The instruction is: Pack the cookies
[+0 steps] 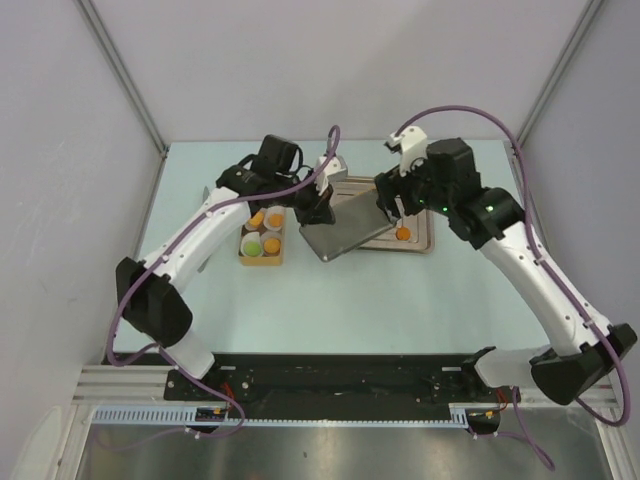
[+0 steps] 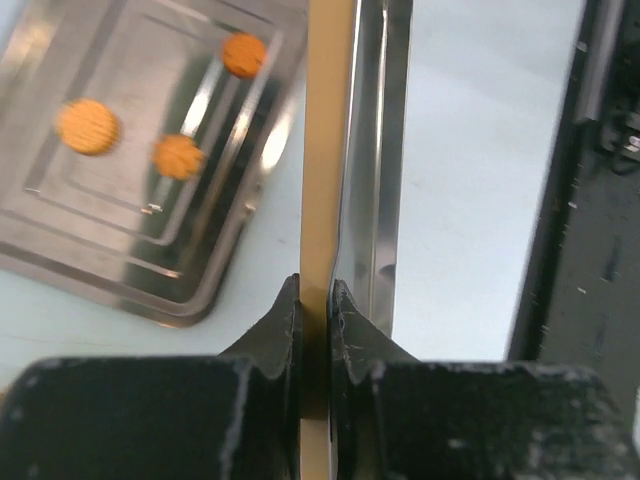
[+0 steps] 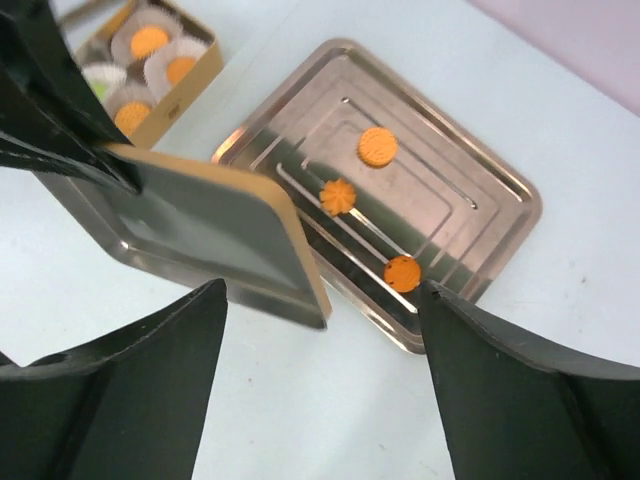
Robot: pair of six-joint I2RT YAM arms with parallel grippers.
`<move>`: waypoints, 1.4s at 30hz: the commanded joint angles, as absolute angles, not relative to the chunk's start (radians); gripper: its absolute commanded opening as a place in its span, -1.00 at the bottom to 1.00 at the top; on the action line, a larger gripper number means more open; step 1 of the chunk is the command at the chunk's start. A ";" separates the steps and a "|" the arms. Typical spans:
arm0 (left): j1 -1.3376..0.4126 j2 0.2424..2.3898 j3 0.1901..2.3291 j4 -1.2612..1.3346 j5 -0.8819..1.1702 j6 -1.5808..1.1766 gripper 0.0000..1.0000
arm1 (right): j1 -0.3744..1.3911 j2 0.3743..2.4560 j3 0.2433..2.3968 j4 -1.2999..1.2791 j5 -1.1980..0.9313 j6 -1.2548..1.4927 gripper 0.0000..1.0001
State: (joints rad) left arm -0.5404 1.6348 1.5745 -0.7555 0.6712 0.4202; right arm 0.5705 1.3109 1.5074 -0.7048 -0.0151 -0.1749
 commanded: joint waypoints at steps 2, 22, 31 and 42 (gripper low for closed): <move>-0.552 1.548 1.663 -0.652 0.537 0.503 -1.00 | 0.372 1.226 1.580 -0.704 -0.297 -0.089 0.68; -0.969 1.241 1.356 -0.335 -0.343 1.234 -1.00 | -0.077 1.345 1.646 -0.767 -1.158 0.063 0.70; -1.038 1.106 1.062 0.033 -0.376 1.615 -1.00 | -0.003 1.376 1.608 -0.822 -1.212 0.003 0.71; -1.045 0.925 0.744 0.322 -0.160 1.904 -1.00 | 0.152 1.489 1.663 -0.868 -1.158 -0.118 0.77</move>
